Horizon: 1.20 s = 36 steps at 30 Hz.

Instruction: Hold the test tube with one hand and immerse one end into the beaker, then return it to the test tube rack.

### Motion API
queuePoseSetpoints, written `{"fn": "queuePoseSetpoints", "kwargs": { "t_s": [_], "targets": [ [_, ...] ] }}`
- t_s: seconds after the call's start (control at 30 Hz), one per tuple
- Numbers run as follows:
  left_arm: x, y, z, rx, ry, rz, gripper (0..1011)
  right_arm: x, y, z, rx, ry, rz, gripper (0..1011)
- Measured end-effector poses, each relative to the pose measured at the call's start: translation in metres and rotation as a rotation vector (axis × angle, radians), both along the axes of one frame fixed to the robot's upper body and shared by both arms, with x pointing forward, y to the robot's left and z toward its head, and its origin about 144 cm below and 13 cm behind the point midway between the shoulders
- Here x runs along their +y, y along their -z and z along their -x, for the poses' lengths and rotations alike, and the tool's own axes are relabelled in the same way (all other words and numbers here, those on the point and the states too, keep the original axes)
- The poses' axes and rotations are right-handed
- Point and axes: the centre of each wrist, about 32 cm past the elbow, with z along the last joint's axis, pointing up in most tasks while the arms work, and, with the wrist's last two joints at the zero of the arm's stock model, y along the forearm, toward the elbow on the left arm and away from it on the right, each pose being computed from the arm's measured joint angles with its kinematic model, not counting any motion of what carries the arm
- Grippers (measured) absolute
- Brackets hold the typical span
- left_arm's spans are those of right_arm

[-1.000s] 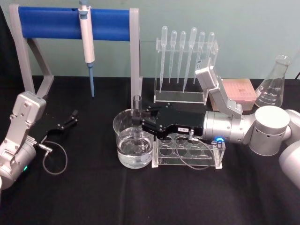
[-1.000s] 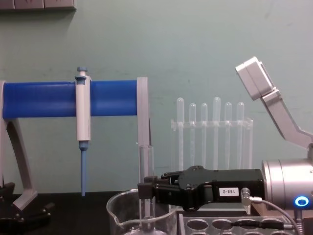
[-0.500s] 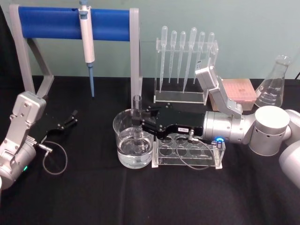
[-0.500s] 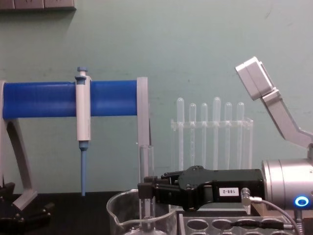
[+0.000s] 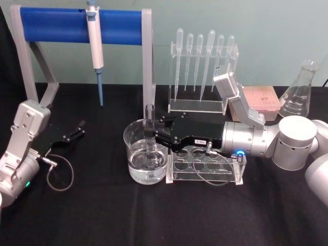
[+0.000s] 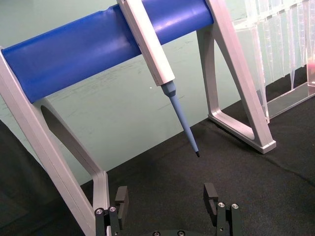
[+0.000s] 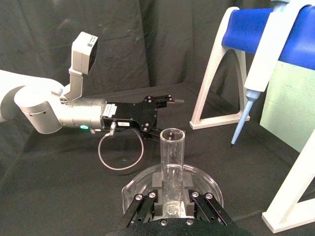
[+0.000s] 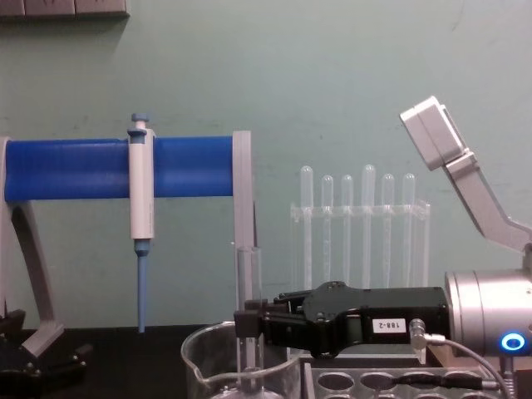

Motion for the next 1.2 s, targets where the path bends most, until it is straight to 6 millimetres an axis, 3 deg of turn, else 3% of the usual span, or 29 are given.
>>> {"fn": "queuePoseSetpoints", "kwargs": {
  "t_s": [1.2],
  "targets": [
    [0.0000, 0.0000, 0.0000, 0.000, 0.000, 0.000, 1000, 0.0000, 0.0000, 0.0000, 0.000, 0.000, 0.000, 231]
  ]
}}
